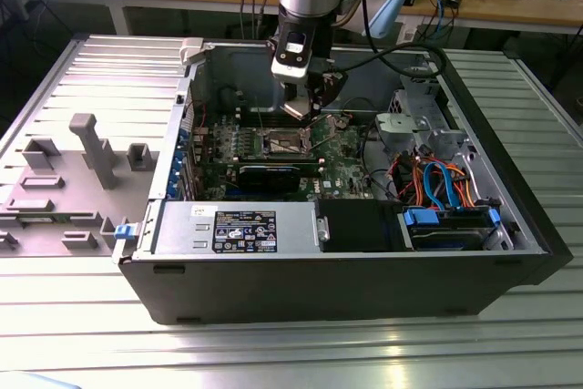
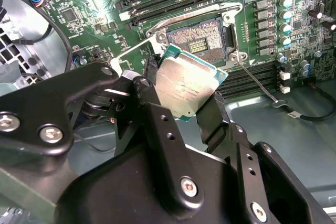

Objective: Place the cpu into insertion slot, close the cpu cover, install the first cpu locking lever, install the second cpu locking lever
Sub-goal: 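Place the cpu into insertion slot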

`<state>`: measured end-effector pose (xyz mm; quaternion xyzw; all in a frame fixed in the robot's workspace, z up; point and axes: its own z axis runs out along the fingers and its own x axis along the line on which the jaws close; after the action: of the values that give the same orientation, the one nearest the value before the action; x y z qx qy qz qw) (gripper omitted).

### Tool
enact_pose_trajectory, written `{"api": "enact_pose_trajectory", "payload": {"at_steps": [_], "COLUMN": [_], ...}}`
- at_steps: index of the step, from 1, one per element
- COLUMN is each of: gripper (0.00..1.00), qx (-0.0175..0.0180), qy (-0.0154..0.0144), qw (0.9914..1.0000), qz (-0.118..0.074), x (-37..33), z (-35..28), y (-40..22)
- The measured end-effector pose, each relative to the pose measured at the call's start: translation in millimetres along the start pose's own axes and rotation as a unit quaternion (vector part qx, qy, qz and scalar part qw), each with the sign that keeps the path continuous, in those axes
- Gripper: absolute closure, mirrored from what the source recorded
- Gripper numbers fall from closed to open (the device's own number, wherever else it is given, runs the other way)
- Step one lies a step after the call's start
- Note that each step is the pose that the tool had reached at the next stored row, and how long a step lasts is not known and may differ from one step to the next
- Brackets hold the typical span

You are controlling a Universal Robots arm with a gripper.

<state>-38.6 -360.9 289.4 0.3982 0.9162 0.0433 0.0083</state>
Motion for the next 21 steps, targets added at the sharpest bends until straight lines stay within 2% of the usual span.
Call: {"api": "enact_pose_trajectory", "payload": {"at_steps": [21], "gripper": [0.45], "qx": [-0.0004], "qy": [-0.0016], "qw": [0.99982], "qz": [0.019], "x": [0.0], "z": [0.1], "y": [0.0]}}
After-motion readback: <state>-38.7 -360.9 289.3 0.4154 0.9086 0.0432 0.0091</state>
